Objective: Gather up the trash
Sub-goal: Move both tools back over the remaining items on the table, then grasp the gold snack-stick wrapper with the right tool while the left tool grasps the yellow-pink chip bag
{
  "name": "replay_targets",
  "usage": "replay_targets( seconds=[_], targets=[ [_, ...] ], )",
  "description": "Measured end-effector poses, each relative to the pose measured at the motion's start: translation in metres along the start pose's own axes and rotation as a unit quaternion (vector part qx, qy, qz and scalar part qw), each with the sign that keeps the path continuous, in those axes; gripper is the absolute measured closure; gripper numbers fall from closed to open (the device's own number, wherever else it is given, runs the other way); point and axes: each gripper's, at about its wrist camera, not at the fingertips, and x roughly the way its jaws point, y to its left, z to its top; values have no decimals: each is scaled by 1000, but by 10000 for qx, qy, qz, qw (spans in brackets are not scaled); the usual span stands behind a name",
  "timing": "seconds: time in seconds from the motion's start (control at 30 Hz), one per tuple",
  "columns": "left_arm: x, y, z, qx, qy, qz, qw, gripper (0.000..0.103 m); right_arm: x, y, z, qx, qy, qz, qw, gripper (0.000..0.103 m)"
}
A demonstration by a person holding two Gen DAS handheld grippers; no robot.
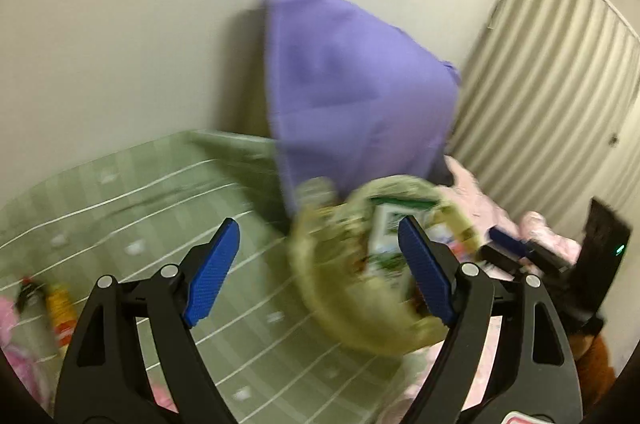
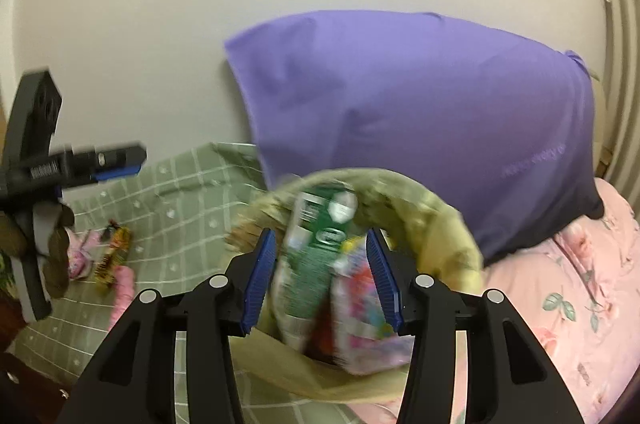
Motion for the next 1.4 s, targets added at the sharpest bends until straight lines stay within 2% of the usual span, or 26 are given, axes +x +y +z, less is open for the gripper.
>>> replay_targets(
  seconds=[0.13,0.3,0.33,0.4,0.5,0.57,0.77,0.9,1.0,1.1,1.27,1.3,1.33,1.4],
  targets=[
    [-25,41,-27,-130,57,682,9976,26,10,28,7,-125,-34,370,9992,56],
    [-58,98,-60,-592,25,1365,9889,26,29,62,10,-178,1,835,9963,44],
    [-68,115,-70,-757,-6,1625,9838,26,34,70,10,-215,59,958,9951,41],
    [-84,136,-81,-985,-64,1905,9767,26,42,83,10,-286,128,1193,9924,40],
    [-109,171,-102,-1514,-173,2453,9574,26,51,101,9,-324,203,1641,9857,40],
    [-127,195,-117,-1979,-219,2719,9415,26,57,115,6,-409,231,1728,9838,40],
    [-160,232,-152,-2892,-332,3076,9059,26,77,156,-3,-929,535,1962,9747,40],
    [-168,248,-173,-3385,-237,3067,8893,26,93,172,-12,-945,898,1851,9740,40],
    [-160,254,-176,-3566,-85,2920,8874,26,102,181,-20,-1007,1010,1935,9707,40],
    [-157,260,-173,-3712,-151,2825,8844,26,108,192,-26,-1199,1106,1975,9666,40],
    [-146,280,-159,-3930,-316,3208,8612,26,114,204,-32,-1509,1166,1801,9650,40],
    [-142,282,-156,-3853,-255,3301,8613,26,116,206,-33,-1578,1177,1716,9653,40],
    [-133,281,-153,-3630,-90,3474,8646,26,118,208,-33,-1629,1186,1695,9647,40],
    [-122,278,-154,-3316,163,3571,8731,27,123,211,-34,-1704,1224,1742,9621,40]
  ],
)
